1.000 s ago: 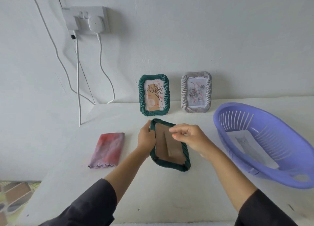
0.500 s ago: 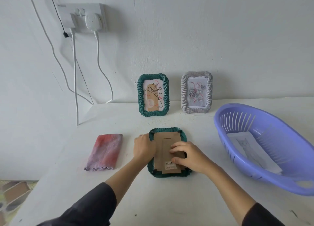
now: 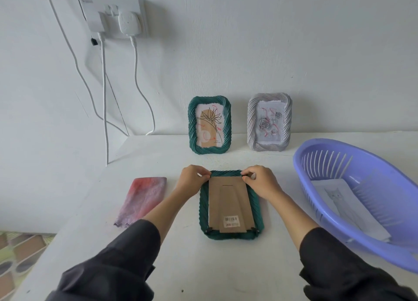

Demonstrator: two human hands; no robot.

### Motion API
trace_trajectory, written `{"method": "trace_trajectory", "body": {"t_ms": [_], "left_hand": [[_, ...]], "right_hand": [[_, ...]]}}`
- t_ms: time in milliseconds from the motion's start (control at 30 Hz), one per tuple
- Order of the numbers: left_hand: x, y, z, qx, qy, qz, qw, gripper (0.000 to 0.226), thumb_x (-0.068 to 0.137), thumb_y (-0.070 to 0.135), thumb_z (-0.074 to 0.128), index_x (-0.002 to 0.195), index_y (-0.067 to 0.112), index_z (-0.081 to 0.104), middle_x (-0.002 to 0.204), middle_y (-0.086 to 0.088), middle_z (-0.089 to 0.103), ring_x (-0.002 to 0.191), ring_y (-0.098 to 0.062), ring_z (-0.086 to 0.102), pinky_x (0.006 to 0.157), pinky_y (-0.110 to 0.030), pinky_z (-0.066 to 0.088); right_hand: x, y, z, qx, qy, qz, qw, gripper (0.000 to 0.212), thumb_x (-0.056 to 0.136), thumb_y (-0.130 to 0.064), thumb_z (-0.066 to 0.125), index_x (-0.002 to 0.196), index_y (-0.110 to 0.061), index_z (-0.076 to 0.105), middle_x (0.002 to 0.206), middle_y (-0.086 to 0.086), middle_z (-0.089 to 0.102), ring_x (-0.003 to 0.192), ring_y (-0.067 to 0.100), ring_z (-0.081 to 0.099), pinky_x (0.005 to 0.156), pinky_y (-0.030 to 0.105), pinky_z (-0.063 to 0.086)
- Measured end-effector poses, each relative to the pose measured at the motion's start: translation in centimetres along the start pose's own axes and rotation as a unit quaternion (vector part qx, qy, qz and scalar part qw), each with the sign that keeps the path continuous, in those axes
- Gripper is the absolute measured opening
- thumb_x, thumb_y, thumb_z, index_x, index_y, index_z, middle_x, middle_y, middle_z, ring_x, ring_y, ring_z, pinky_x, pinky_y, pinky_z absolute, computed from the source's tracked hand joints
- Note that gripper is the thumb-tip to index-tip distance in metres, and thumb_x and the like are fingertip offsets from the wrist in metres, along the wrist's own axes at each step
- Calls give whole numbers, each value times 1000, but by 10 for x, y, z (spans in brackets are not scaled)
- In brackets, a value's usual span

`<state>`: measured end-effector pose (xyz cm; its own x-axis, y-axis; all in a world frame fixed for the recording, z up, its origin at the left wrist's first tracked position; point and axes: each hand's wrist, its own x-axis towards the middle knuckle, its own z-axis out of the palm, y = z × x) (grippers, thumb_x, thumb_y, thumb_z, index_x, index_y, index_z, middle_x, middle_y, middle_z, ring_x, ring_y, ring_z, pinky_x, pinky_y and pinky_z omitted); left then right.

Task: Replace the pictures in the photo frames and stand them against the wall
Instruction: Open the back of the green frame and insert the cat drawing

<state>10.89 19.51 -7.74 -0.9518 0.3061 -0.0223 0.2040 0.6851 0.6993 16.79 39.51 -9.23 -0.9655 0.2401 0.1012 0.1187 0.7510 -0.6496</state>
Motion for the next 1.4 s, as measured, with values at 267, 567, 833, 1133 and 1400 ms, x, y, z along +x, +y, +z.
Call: {"method": "trace_trajectory", "body": {"t_ms": [267,567,833,1133,1400], "left_hand": [[14,-5,-5,-4,4,13,1000,16,80,13,70,92,5,75,95,-8,74,76,-7,59,58,1,39],[20,4,4,39,31,-26,998,6,78,23,66,74,18,68,63,8,56,67,-15,55,50,-21,39],[12,3,8,14,42,-48,998,10,82,28,64,84,19,61,75,5,60,72,-15,56,51,-21,35],[-30,-14,18,-83,40,25,995,26,86,23,63,112,16,62,121,-2,48,111,-12,46,96,-22,35],[-77,-30,8,-95,-14,76,993,8,78,24,73,80,29,68,120,3,44,120,-13,42,102,-25,30]], "right_hand": [[14,0,-5,0,-17,-16,1000,10,79,-9,65,82,-5,74,84,10,73,70,13,61,66,26,50],[16,-8,-2,-12,9,8,1000,7,74,-8,63,74,-8,70,54,-4,51,61,19,50,51,21,33],[11,-6,4,-2,13,13,1000,10,83,-12,58,82,-6,65,59,-5,47,65,20,48,55,26,35],[-39,6,4,86,28,-26,996,27,87,-9,58,112,-16,64,92,-6,44,88,12,48,82,18,35],[-110,9,1,111,3,-12,994,8,84,-8,64,90,-12,68,115,-2,44,111,5,44,87,10,25]]}}
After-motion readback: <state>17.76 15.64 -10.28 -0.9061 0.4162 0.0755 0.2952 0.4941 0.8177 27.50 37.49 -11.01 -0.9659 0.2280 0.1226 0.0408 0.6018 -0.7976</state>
